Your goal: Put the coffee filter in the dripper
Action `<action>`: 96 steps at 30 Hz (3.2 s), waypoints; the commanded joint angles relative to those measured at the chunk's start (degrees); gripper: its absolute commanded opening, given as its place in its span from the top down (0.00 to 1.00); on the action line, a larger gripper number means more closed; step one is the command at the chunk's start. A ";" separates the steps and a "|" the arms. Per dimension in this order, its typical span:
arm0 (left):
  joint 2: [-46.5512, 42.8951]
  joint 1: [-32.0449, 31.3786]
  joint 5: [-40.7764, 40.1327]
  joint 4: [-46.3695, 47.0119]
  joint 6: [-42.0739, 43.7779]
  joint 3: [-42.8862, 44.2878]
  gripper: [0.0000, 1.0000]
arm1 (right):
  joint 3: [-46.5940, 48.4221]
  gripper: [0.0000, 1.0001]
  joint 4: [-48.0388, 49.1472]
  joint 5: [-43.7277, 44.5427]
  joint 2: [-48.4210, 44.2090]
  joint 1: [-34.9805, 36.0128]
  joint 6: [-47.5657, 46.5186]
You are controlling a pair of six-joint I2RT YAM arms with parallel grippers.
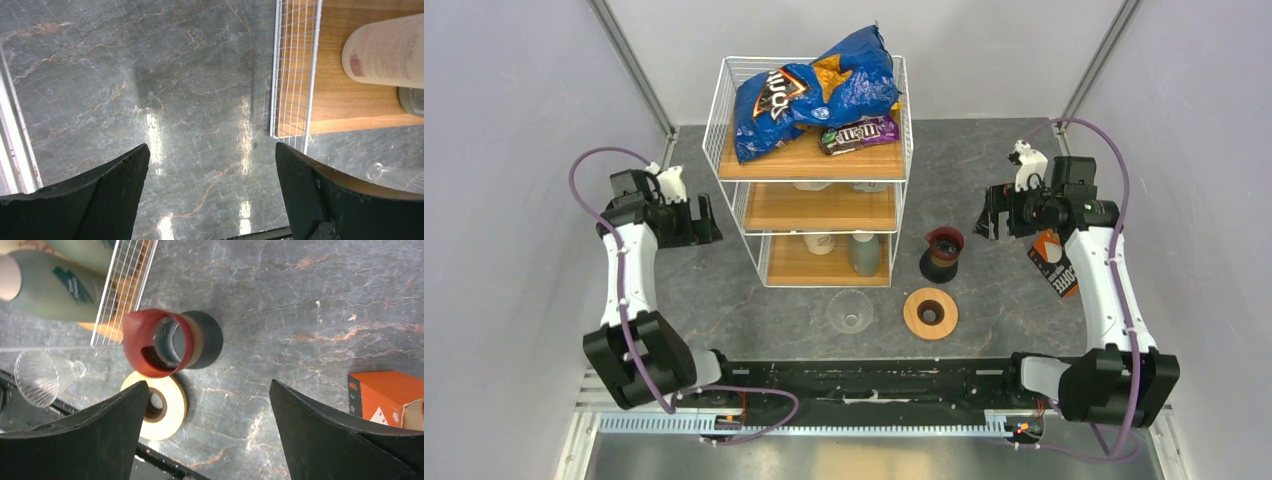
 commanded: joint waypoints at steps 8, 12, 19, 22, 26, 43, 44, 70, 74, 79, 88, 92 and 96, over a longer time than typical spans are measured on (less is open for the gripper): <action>-18.96 1.21 7.88 -18.31 18.13 -2.43 0.00 | 0.57 0.01 -16.89 -12.44 -9.17 5.54 -13.95; -20.91 1.79 14.00 -24.37 18.20 1.70 0.00 | 0.61 0.01 -16.94 -17.17 -9.32 7.79 -11.91; -19.79 1.77 22.08 -25.64 13.15 3.24 0.04 | -0.27 0.01 -9.93 -18.49 -6.99 13.61 -2.34; -21.59 1.68 26.19 -20.67 10.04 0.51 0.05 | -2.58 0.01 -2.76 -16.67 -6.79 16.25 2.94; -23.50 0.92 25.47 -11.40 3.39 -3.32 0.08 | -5.08 0.01 5.02 -12.65 -6.36 20.38 7.66; -22.64 -2.64 26.09 29.42 -15.30 -28.69 0.16 | -10.48 0.01 25.89 -0.57 4.99 31.33 14.69; -21.98 -3.06 26.52 30.55 -15.64 -29.29 0.16 | -10.45 0.01 26.79 -0.16 5.53 31.72 15.00; -7.10 -9.96 19.81 51.09 -22.87 -30.32 0.24 | -4.92 0.01 39.70 19.17 18.16 32.91 21.23; -3.92 -10.25 18.53 53.11 -23.19 -29.47 0.25 | -4.34 0.01 43.90 22.40 19.32 32.83 22.41; 2.87 -10.34 16.14 57.12 -25.14 -25.55 0.26 | 0.60 0.01 45.76 23.26 24.22 31.65 22.86; 15.90 -11.51 13.26 61.36 -25.46 -15.97 0.27 | 10.20 0.01 49.29 23.68 34.48 28.60 21.49; 21.70 -11.48 11.14 61.90 -24.45 -10.15 0.27 | 14.62 0.01 49.59 22.67 39.01 27.25 20.48; 27.64 -11.50 11.14 61.90 -25.51 -3.71 0.27 | 18.73 0.01 49.82 22.19 42.96 26.32 19.54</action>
